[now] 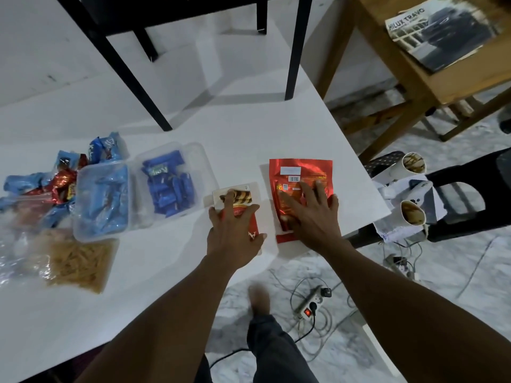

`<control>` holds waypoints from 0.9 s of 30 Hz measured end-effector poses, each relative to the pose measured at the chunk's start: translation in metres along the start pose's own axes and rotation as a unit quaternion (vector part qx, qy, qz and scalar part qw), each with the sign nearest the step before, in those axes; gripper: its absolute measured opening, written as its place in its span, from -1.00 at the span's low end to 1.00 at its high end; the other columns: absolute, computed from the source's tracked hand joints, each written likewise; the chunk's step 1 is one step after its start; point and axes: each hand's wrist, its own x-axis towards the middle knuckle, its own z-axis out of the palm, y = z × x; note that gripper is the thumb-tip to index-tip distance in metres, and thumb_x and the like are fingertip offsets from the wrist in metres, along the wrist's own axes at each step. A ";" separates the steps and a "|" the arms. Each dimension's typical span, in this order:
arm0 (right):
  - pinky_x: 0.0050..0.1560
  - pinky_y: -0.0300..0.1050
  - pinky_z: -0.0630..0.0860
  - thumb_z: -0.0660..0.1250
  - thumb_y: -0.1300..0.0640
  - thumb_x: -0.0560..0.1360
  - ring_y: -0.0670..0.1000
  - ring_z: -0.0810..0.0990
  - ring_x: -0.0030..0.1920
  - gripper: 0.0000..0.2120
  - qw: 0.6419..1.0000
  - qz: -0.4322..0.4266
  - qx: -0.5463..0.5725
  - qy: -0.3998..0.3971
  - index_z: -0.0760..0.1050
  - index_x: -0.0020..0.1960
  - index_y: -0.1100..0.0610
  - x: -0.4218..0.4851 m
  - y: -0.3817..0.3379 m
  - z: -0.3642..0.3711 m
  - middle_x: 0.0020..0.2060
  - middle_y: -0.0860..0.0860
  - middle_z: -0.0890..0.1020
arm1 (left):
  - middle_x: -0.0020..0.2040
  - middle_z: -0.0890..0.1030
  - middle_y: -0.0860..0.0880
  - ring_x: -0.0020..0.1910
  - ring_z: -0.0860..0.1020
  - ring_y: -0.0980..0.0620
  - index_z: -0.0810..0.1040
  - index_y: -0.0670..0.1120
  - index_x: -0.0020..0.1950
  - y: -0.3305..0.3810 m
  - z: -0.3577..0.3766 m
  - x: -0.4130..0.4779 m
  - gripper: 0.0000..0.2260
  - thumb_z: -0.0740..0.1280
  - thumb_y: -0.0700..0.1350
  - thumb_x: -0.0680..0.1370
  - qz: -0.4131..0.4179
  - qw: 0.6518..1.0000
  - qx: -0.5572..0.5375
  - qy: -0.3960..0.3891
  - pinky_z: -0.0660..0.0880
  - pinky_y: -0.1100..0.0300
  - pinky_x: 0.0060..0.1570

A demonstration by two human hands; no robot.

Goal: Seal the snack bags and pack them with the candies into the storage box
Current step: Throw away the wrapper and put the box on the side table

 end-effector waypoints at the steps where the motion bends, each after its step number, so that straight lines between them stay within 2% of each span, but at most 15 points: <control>1: 0.39 0.51 0.12 0.11 -0.30 0.52 0.36 0.02 0.54 -0.38 1.000 0.001 0.000 0.002 0.09 0.53 -0.19 0.000 -0.002 -0.002 0.55 0.15 0.17 | 0.59 -0.13 0.11 0.51 0.03 -0.35 0.26 0.28 0.45 -0.002 0.000 -0.002 -0.41 0.38 0.25 0.46 -0.002 1.000 -0.001 -0.001 0.51 -0.27 0.21; 8: 0.31 0.38 0.31 0.36 -0.15 0.49 0.29 0.23 0.49 -0.40 1.000 0.012 -0.016 -0.003 0.22 0.46 -0.15 0.003 -0.011 -0.003 0.43 0.08 0.39 | 0.59 -0.09 0.07 0.52 0.04 -0.33 0.27 0.28 0.44 -0.016 -0.011 -0.011 -0.42 0.40 0.23 0.46 -0.011 1.000 -0.005 0.012 0.48 -0.29 0.25; 12: 0.36 0.29 0.32 0.34 -0.02 0.54 0.21 0.34 0.46 -0.46 1.000 0.004 0.022 0.006 0.29 0.48 -0.10 0.004 -0.017 -0.008 0.40 0.04 0.48 | 0.59 -0.10 0.08 0.51 0.06 -0.29 0.29 0.29 0.44 -0.019 -0.023 -0.015 -0.43 0.40 0.22 0.47 0.002 1.000 -0.007 0.017 0.46 -0.23 0.27; 16: 0.31 0.21 0.43 0.44 0.03 0.47 0.19 0.50 0.35 -0.41 0.999 -0.023 0.033 0.013 0.35 0.46 -0.08 0.009 -0.028 -0.020 0.31 0.04 0.58 | 0.58 -0.07 0.08 0.48 0.14 -0.25 0.29 0.31 0.43 -0.018 -0.035 -0.020 -0.42 0.42 0.20 0.45 0.017 0.999 -0.015 0.024 0.49 -0.19 0.22; 20: 0.19 0.18 0.54 0.40 0.31 0.44 0.18 0.59 0.22 -0.40 0.996 -0.033 0.055 0.068 0.43 0.41 -0.06 0.018 -0.043 -0.038 0.22 0.03 0.64 | 0.57 -0.06 0.09 0.48 0.13 -0.25 0.30 0.32 0.42 -0.021 -0.054 -0.027 -0.41 0.43 0.17 0.44 0.039 0.997 -0.005 0.059 0.52 -0.17 0.16; 25: 0.21 0.21 0.57 0.43 0.20 0.50 0.19 0.63 0.19 -0.46 0.987 -0.056 0.084 0.122 0.39 0.43 -0.02 0.033 -0.071 -0.076 0.25 0.03 0.62 | 0.58 -0.05 0.07 0.50 0.12 -0.29 0.28 0.32 0.42 -0.043 -0.098 -0.036 -0.41 0.43 0.17 0.43 0.018 0.993 -0.004 0.118 0.49 -0.21 0.21; 27: 0.30 0.10 0.49 0.39 0.16 0.54 0.18 0.60 0.23 -0.48 0.984 -0.073 0.107 0.121 0.36 0.46 -0.01 0.040 -0.092 -0.100 0.28 0.04 0.60 | 0.58 -0.02 0.07 0.48 0.16 -0.32 0.29 0.31 0.41 -0.060 -0.120 -0.043 -0.41 0.43 0.16 0.42 0.002 0.989 -0.004 0.148 0.46 -0.23 0.23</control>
